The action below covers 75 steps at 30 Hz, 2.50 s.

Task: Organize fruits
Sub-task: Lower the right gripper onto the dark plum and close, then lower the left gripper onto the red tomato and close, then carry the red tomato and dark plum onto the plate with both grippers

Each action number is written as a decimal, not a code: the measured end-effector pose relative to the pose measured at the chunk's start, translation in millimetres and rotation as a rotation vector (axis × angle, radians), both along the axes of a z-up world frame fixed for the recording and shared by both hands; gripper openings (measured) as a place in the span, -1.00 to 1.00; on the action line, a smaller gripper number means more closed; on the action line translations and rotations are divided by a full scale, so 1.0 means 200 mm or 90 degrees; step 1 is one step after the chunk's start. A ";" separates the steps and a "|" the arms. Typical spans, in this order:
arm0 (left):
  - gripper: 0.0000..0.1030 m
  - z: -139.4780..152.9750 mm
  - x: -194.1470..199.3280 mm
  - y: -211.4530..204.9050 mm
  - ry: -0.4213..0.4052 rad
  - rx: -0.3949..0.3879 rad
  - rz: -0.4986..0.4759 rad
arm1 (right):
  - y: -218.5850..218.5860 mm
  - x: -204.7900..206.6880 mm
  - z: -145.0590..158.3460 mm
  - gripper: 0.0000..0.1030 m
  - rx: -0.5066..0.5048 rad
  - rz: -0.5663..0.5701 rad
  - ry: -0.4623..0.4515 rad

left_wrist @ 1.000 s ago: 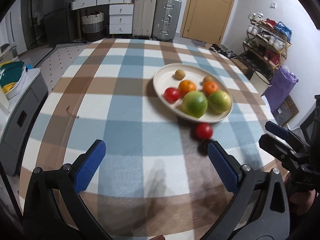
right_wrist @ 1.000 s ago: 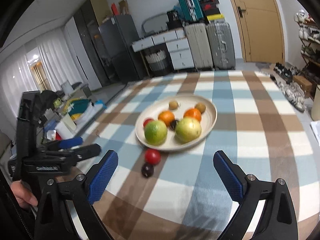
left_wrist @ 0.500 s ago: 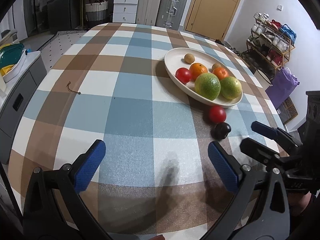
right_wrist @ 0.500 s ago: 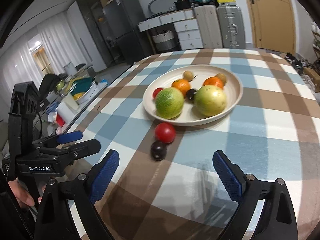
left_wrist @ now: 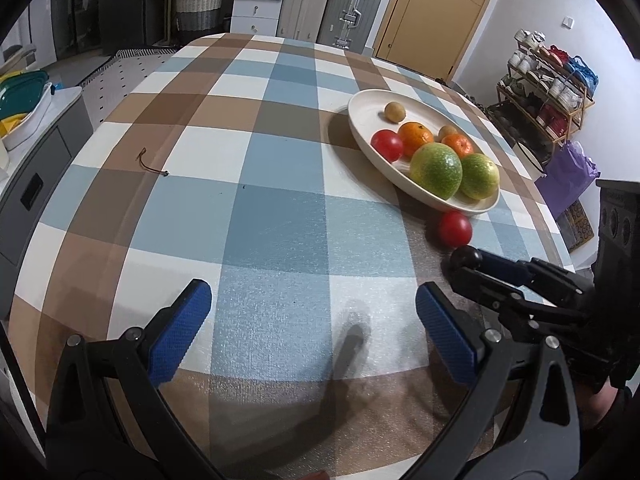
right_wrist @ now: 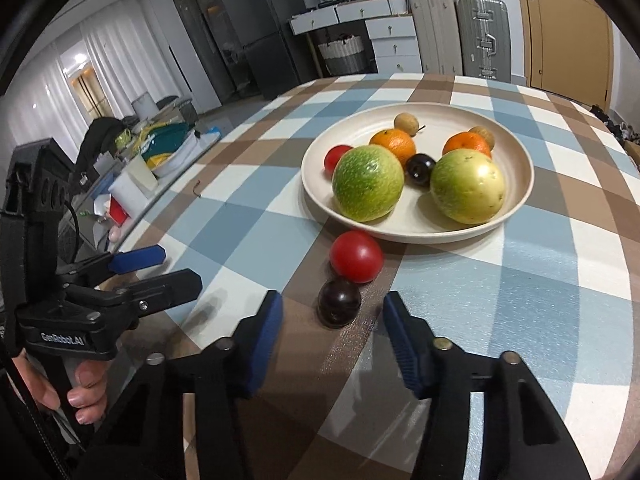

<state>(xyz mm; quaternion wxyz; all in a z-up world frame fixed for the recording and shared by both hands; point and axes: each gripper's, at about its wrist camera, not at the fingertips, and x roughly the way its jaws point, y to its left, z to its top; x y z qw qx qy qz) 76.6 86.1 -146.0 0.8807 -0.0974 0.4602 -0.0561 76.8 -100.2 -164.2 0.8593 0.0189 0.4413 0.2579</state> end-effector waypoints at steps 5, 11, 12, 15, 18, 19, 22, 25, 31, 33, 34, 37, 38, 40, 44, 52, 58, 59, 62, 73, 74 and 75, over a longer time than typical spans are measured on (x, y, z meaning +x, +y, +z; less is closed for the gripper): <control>0.97 -0.02 0.02 0.01 0.005 0.001 0.000 | 0.02 -0.01 0.00 -0.55 0.005 0.026 -0.006; 0.97 -0.02 0.05 0.00 0.008 -0.001 -0.006 | -0.04 -0.03 0.01 -0.55 0.027 0.017 -0.014; 0.97 -0.02 0.05 -0.01 0.008 -0.003 -0.009 | -0.05 -0.03 0.01 -0.55 0.029 0.015 -0.015; 0.97 -0.02 0.06 -0.04 0.016 -0.017 -0.024 | -0.10 -0.04 0.02 -0.55 0.036 0.005 -0.017; 0.97 -0.03 0.09 -0.09 0.024 -0.019 -0.034 | -0.14 -0.06 0.03 -0.55 0.040 -0.002 -0.021; 0.97 -0.03 0.09 -0.10 0.026 -0.019 -0.037 | -0.16 -0.06 0.04 -0.55 0.042 -0.003 -0.025; 0.97 -0.03 0.12 -0.16 0.031 -0.018 -0.047 | -0.20 -0.07 0.04 -0.55 0.050 -0.013 -0.027; 0.97 -0.03 0.15 -0.21 0.039 -0.018 -0.059 | -0.24 -0.07 0.05 -0.55 0.060 -0.025 -0.029; 0.97 -0.05 0.22 -0.32 0.053 -0.012 -0.079 | -0.34 -0.07 0.06 -0.55 0.075 -0.043 -0.037; 0.97 -0.05 0.24 -0.36 0.055 -0.009 -0.084 | -0.37 -0.07 0.06 -0.55 0.081 -0.048 -0.036; 0.97 -0.06 0.25 -0.38 0.055 -0.007 -0.088 | -0.39 -0.07 0.06 -0.55 0.084 -0.051 -0.035; 0.97 -0.06 0.28 -0.44 0.055 0.004 -0.093 | -0.43 -0.07 0.05 -0.55 0.098 -0.056 -0.028; 0.97 -0.06 0.29 -0.46 0.055 0.008 -0.094 | -0.45 -0.07 0.05 -0.55 0.101 -0.056 -0.025; 0.97 -0.07 0.31 -0.50 0.053 0.019 -0.098 | -0.46 -0.08 0.05 -0.55 0.104 -0.054 -0.025; 0.97 -0.07 0.35 -0.54 0.053 0.032 -0.101 | -0.49 -0.09 0.06 -0.55 0.115 -0.052 -0.030; 0.91 -0.09 0.39 -0.60 0.041 0.077 -0.094 | -0.57 -0.10 0.06 -0.55 0.138 -0.063 -0.028; 0.55 -0.08 0.38 -0.61 0.029 0.078 -0.107 | -0.59 -0.11 0.07 -0.55 0.147 -0.067 -0.028; 0.44 -0.07 0.38 -0.60 0.026 0.075 -0.107 | -0.59 -0.11 0.07 -0.55 0.147 -0.067 -0.029; 0.27 -0.06 0.37 -0.59 0.024 0.059 -0.110 | -0.59 -0.11 0.07 -0.55 0.145 -0.066 -0.029; -0.41 -0.04 0.31 -0.61 0.019 0.020 -0.174 | -0.56 -0.11 0.10 -0.55 0.130 -0.063 -0.038; -0.41 -0.04 0.31 -0.61 0.019 0.016 -0.176 | -0.55 -0.11 0.11 -0.55 0.127 -0.062 -0.039; -0.41 -0.05 0.31 -0.60 0.019 0.011 -0.178 | -0.54 -0.10 0.11 -0.55 0.124 -0.061 -0.041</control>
